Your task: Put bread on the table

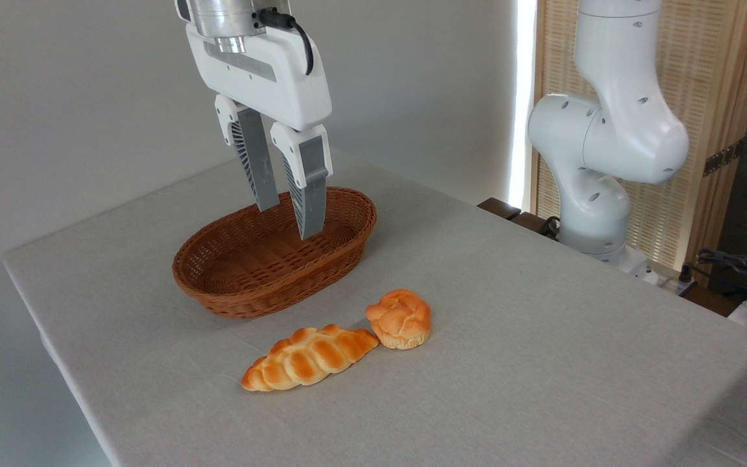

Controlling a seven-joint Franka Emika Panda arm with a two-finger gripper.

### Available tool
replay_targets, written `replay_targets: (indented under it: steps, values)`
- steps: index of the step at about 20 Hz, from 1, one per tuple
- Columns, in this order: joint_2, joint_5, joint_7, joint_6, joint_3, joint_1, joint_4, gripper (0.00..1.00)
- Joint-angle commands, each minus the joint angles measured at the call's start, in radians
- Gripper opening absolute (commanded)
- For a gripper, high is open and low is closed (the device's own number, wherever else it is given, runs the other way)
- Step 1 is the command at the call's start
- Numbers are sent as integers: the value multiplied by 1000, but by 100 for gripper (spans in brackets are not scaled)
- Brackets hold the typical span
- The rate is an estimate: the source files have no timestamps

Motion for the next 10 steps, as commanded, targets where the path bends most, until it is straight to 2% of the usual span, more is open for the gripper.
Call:
replay_targets:
  steps: [1, 4, 10]
  values:
    - [-27, -7, 2, 19, 35, -15, -32, 100]
    - [-29, -7, 14, 16, 80, -57, -32, 100]
    - [-24, -8, 17, 16, 75, -54, -27, 100]
